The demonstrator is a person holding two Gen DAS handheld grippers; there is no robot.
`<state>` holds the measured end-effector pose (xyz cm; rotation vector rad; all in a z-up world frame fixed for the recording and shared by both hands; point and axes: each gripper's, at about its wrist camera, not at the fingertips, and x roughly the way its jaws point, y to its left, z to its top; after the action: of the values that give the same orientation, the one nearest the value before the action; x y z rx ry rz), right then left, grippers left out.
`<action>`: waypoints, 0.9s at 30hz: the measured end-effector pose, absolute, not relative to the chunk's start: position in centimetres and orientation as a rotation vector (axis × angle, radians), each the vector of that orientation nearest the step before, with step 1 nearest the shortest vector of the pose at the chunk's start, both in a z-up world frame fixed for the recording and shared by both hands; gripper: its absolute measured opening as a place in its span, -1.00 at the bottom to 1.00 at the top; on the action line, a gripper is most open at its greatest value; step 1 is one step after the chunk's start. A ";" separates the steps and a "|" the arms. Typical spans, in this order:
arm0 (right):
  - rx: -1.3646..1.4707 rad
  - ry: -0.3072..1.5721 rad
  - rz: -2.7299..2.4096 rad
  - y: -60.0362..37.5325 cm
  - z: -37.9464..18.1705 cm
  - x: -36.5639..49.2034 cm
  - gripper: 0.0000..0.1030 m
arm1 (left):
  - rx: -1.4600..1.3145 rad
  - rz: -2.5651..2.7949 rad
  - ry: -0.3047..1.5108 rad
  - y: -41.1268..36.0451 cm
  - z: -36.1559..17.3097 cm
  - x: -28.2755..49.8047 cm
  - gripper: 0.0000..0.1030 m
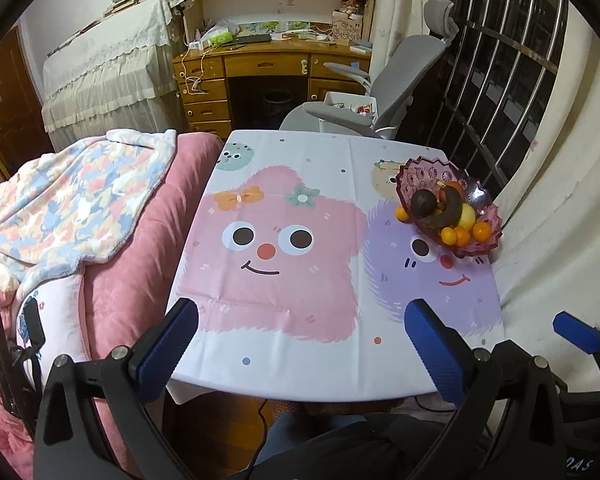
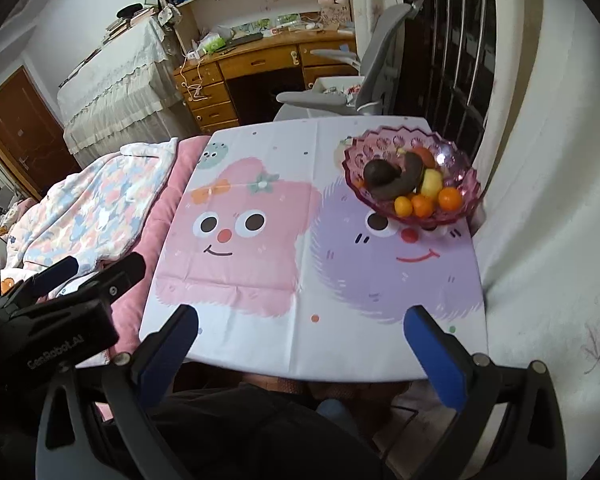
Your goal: Organize fruits
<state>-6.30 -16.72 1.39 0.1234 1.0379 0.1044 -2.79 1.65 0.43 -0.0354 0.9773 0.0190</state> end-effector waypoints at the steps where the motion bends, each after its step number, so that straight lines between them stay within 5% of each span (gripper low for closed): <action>1: 0.119 1.035 0.107 -16.7 1.4 -6.3 1.00 | -0.030 0.020 0.979 1.4 0.5 -2.7 0.99; 27: 0.152 1.043 0.089 -17.2 0.6 -5.5 1.00 | 0.008 0.016 1.000 0.5 -0.3 -1.6 0.99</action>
<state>-5.53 -17.24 0.65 0.1522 1.0429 0.0889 -1.64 0.50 -0.35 0.0084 0.9999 0.0161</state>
